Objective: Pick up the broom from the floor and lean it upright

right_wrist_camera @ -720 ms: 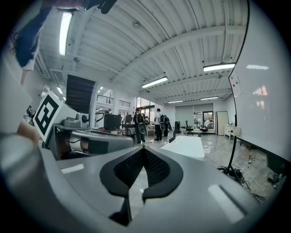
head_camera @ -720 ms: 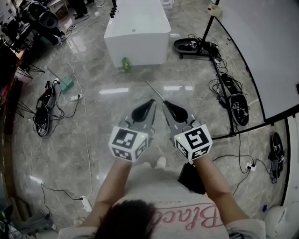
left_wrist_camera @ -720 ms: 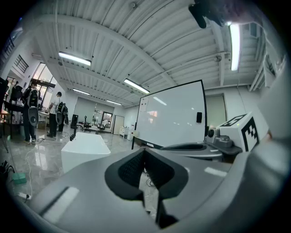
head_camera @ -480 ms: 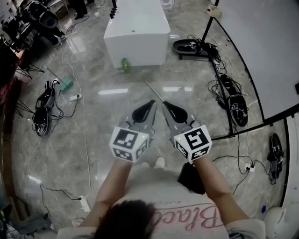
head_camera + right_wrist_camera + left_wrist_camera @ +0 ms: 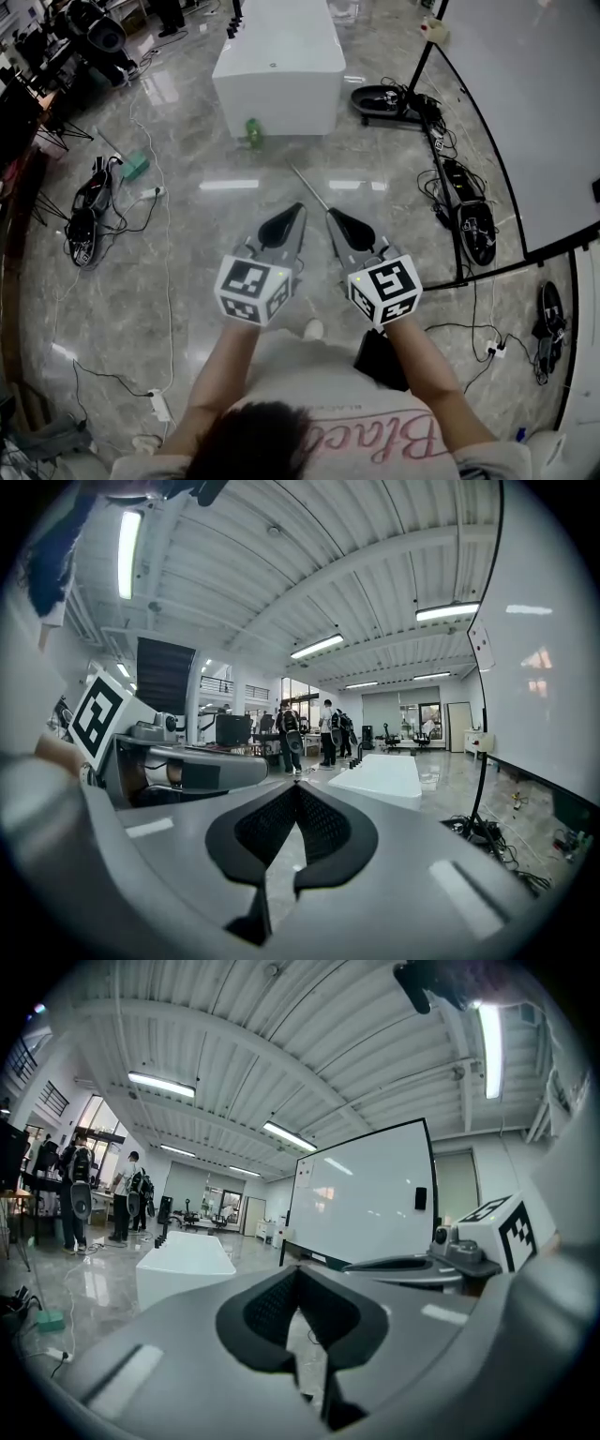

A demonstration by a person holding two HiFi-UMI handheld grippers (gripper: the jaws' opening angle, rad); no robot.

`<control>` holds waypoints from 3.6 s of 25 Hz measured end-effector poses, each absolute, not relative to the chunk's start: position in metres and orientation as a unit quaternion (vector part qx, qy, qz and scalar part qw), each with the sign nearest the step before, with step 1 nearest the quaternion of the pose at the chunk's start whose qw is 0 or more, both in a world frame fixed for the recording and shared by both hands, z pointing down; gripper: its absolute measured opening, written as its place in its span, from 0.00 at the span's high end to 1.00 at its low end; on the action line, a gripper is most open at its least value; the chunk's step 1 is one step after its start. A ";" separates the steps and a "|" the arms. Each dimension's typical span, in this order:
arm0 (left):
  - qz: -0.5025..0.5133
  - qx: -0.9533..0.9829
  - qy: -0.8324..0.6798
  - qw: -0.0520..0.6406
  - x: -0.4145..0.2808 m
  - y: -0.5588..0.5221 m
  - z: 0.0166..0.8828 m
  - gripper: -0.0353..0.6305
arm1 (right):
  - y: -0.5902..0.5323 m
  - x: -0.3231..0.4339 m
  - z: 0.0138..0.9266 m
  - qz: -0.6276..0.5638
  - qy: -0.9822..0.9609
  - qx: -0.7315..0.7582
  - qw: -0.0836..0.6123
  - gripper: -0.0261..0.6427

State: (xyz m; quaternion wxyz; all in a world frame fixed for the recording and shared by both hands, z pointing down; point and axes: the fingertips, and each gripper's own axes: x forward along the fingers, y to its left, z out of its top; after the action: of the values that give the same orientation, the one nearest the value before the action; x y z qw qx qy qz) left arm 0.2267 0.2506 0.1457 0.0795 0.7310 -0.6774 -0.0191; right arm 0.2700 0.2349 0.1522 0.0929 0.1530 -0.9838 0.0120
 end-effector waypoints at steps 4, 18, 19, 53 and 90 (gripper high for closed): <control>-0.016 0.724 -0.685 0.083 0.227 0.249 0.150 0.95 | 0.230 0.271 0.158 0.018 -0.985 0.144 0.096 0.96; -0.008 0.717 -0.689 0.104 0.185 0.208 0.168 0.95 | 0.186 0.236 0.179 0.050 -0.983 0.135 0.114 0.96; -0.005 0.716 -0.690 0.103 0.178 0.204 0.170 0.95 | 0.181 0.229 0.181 0.057 -0.982 0.136 0.115 0.96; 0.032 0.717 -0.657 0.231 -0.036 -0.011 0.289 0.95 | -0.039 0.033 0.297 0.132 -0.948 0.183 0.224 0.96; 0.126 0.720 -0.579 0.361 -0.067 -0.132 0.718 0.95 | -0.137 0.008 0.797 0.194 -0.843 0.162 0.475 0.93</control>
State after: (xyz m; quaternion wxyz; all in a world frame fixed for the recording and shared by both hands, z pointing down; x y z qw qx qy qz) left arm -0.0669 -0.1317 0.7177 0.3613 0.7200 -0.5789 0.1262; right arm 0.0084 -0.1368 0.7975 0.4754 0.1622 -0.8427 0.1939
